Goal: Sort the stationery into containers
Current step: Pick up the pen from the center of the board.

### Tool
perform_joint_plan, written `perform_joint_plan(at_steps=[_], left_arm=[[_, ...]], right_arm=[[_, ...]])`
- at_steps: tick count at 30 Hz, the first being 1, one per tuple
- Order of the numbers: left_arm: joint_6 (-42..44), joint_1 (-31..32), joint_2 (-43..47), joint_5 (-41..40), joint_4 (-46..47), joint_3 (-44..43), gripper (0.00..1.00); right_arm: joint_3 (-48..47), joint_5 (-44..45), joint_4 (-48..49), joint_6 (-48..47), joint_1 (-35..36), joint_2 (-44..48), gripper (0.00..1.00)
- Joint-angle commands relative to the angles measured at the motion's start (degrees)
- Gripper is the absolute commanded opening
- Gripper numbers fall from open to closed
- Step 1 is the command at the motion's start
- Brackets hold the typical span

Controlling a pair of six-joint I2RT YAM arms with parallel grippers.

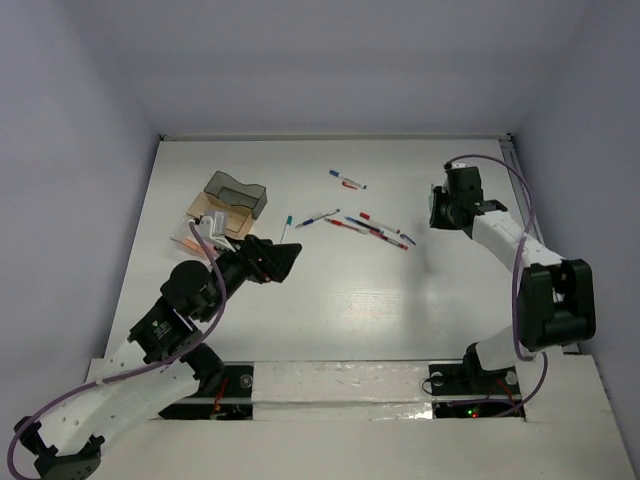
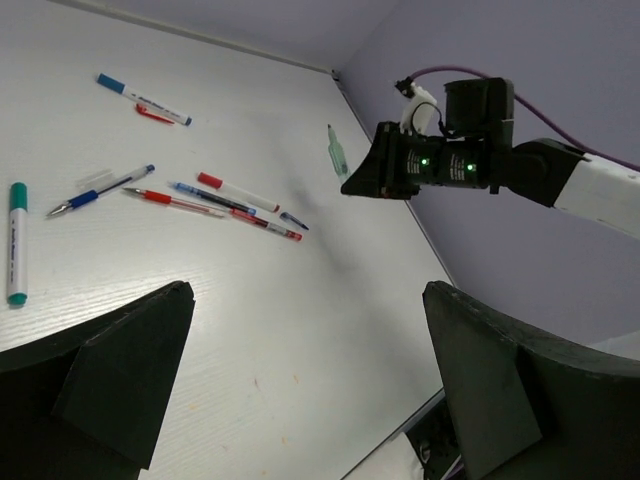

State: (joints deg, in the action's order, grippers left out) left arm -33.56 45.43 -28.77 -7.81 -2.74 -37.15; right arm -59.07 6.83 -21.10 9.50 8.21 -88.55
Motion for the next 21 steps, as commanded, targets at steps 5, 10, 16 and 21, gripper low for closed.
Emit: perform_joint_plan(at_steps=[5, 10, 16, 21], left_arm=[[-2.0, 0.2, -4.6, 4.2, 10.4, 3.3, 0.99], [-4.7, 0.2, -11.3, 5.9, 18.2, 6.3, 0.99], [-6.3, 0.2, -17.6, 4.2, 26.7, 7.9, 0.48], [-7.1, 0.2, -23.8, 2.2, 31.4, 7.9, 0.38]], right_arm=[[3.5, -10.2, 6.7, 2.5, 5.0, 11.7, 0.06], [6.2, -11.6, 9.2, 5.1, 14.9, 16.3, 0.05], [8.1, -13.6, 13.1, 7.7, 24.4, 17.1, 0.05], [9.5, -15.8, 16.7, 9.0, 28.5, 16.9, 0.04]])
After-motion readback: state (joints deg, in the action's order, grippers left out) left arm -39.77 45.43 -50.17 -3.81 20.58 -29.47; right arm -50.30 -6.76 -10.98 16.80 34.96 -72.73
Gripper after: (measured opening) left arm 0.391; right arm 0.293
